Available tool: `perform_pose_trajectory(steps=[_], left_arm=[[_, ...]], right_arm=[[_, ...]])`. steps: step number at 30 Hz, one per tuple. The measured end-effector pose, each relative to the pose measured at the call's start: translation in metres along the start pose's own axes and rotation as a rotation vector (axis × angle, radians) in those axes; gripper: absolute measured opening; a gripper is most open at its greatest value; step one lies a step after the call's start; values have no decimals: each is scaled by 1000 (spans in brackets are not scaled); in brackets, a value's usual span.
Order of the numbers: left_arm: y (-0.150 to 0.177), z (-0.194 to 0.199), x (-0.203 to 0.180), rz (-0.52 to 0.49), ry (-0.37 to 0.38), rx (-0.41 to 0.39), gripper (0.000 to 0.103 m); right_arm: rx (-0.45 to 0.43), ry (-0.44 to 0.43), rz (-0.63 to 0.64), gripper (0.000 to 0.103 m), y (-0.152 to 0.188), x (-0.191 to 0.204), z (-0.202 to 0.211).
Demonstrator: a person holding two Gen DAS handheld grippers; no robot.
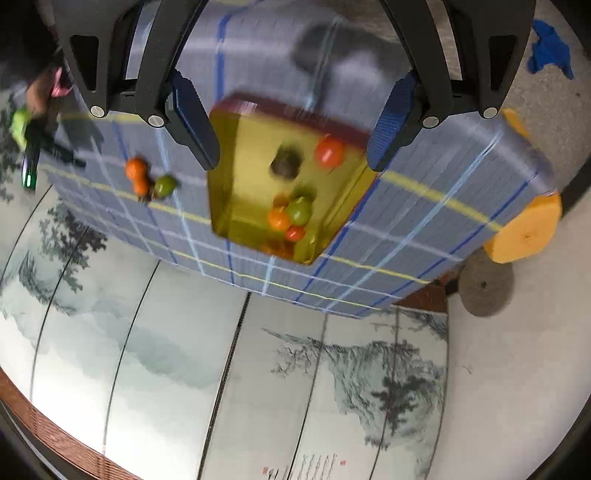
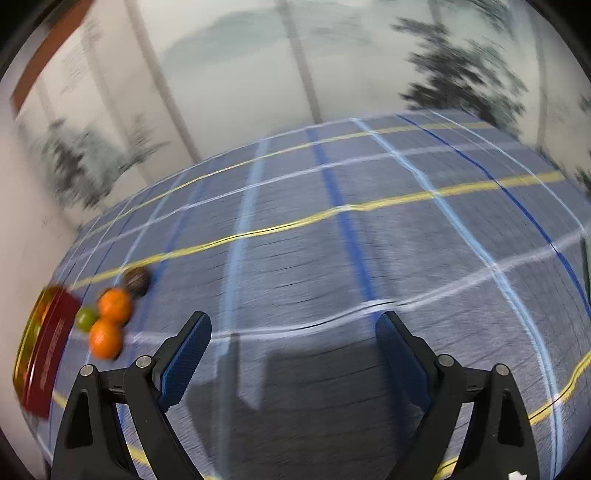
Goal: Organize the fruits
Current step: 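Reach the right tool to the orange and close on it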
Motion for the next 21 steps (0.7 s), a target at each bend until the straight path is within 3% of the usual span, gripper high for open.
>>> perform_pose_trajectory(steps=[6,12,13,15,18,21], left_arm=[[73,6,-4,-41,-12,77,82],[106,4,-30,-72,51,130,82],[110,3,-33,-77,62,140,82],[116,3,-36,-89,74,151,82],[122,2,-36,-88,80,162,82],[124,2,-31,-78,79,163,82]], right_arm=[[98,-136,228,90,21,110,-25],[168,-143,328,88,37,167,-62],[183,-152,311,85,38,170,-69],[203,-150,289,61,39,171,-77],[227,-121,279,37,39,170,-87],[223,-114,281,37,40,168,-81]])
Point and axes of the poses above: each gripper's, at about its wrist camera, not at the fingertips, and z roughly against the way its jaws point, x to its left, y to its underside, the point moved 6 cm from there along -z, roughly the way its jaws point, and after that the axes turned 11 degrees about -y, right-handed, at the moved point
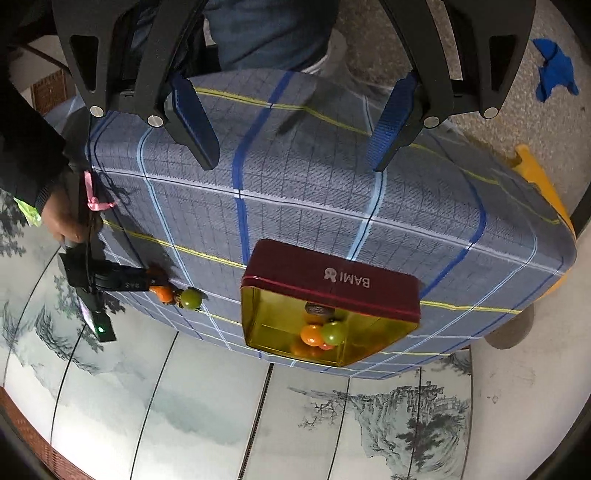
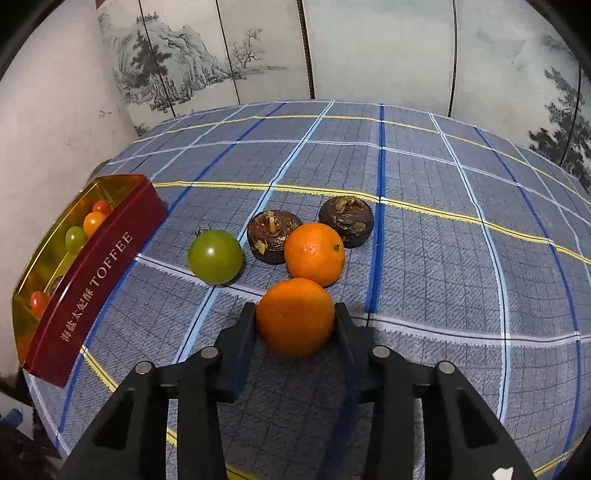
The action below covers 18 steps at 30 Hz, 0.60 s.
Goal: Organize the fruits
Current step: 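Carry the orange with the right tool over the tin and lower it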
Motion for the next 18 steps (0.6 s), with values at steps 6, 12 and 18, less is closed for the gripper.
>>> perform_pose_trajectory(steps=[6,12,18], left_arm=[[5,-4,2,11,2,9,82],[13,-6,-5,-13,12,24,82],[16,-4,-6,-15,10,28,82]], right_arm=[[-17,62,0,37,14,-13,20],[-31,177,-3,37,17,-37,45],[-66,230,-23,37,9,-50,67]])
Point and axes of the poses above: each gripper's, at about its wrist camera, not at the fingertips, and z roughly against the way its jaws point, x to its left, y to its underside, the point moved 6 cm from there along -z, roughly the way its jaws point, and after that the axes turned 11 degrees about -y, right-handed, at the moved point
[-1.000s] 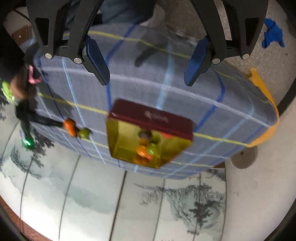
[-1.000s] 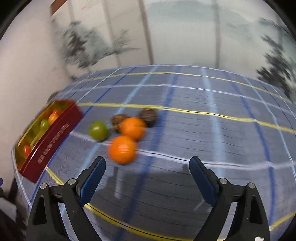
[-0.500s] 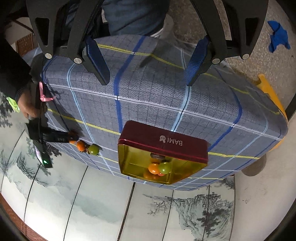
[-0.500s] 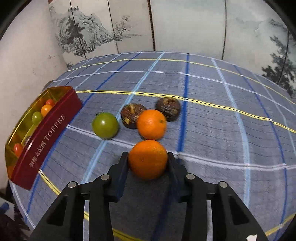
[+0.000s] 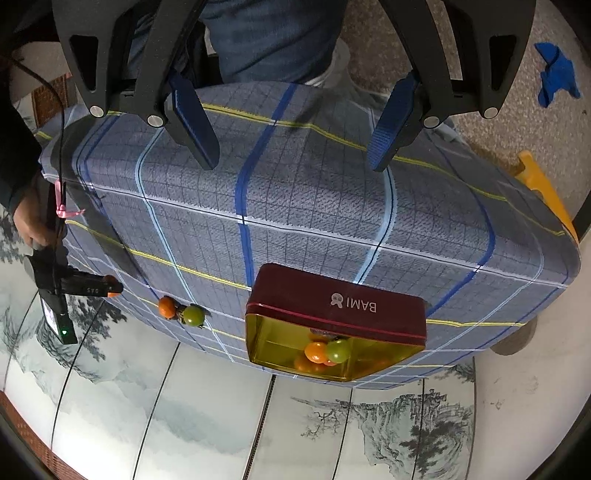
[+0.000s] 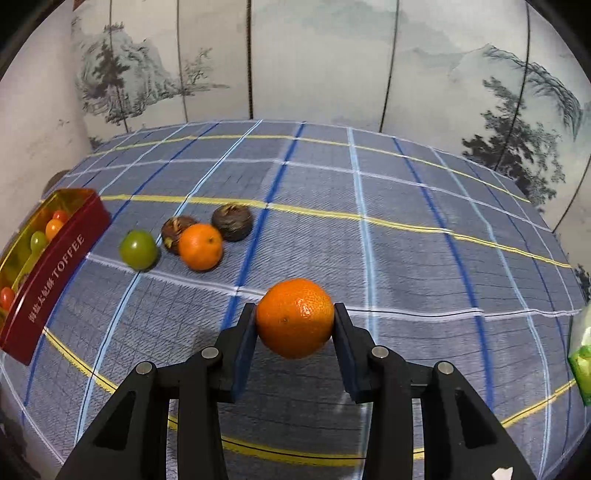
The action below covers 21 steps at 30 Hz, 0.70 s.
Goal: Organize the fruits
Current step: 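Carry the orange with the right tool over the tin and lower it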
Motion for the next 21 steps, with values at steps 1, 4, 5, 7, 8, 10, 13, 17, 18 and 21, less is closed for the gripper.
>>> perform_pose_trajectory(steps=[1,4,5,7,8,10,13,17,18,21], left_arm=[[0,1,0,-1,-1,-2,82],[1,2,-1,-2,0,-2,82],[2,3,-1,-5,-1,-2,82],[2,4,-1,-10,-3,-4,82],[3,4,-2,-11,-3,-4,82],[4,5,-2,-14,-3,-2,82],[5,5,-3,-17,-4,1,82],[6,5,-3,-17,-4,1,82],[6,5,-3,-17,-4,1,82],[6,5,-3,-18,-4,2,82]], right_arm=[[-4,8,-2,37,-1,-2,2],[-16,22,-6,37,-5,-7,9],[-19,27,-7,37,-5,-8,10],[-26,31,-16,37,-7,-11,15],[-29,32,-18,37,-7,-12,16],[-36,35,-25,37,-9,-14,18],[-39,41,-27,37,-10,-16,21],[-46,45,-24,37,-11,-17,25],[-47,44,-25,37,-10,-17,26],[-48,47,-26,37,-11,-18,28]])
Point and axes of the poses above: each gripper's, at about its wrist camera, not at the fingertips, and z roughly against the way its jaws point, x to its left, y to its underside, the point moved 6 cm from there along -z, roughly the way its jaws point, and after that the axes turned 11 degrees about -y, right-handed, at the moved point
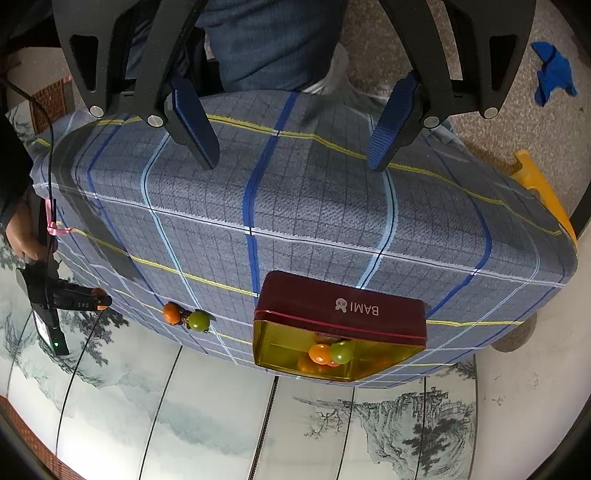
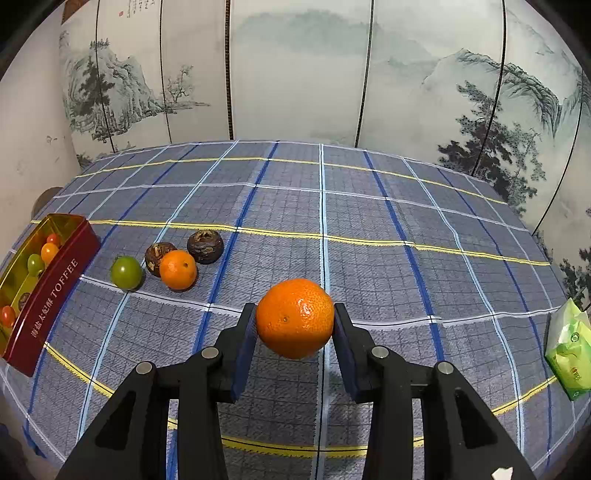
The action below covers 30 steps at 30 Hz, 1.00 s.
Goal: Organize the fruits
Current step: 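Carry the orange with the right tool over the tin and lower it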
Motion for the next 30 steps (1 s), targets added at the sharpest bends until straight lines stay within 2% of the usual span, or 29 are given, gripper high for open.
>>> perform_pose_trajectory(steps=[15,20,30], left_arm=[[6,0,0,-2,-5,9,82],[4,10,0,-13,-9,-9,82],[7,25,16,51,-16,-34,82]], right_arm=[[-10,2,-7,37,0,-1,6],[-20,-9,-6,37,-3,4,13],[-48,-57,36,37,-20,42,27]])
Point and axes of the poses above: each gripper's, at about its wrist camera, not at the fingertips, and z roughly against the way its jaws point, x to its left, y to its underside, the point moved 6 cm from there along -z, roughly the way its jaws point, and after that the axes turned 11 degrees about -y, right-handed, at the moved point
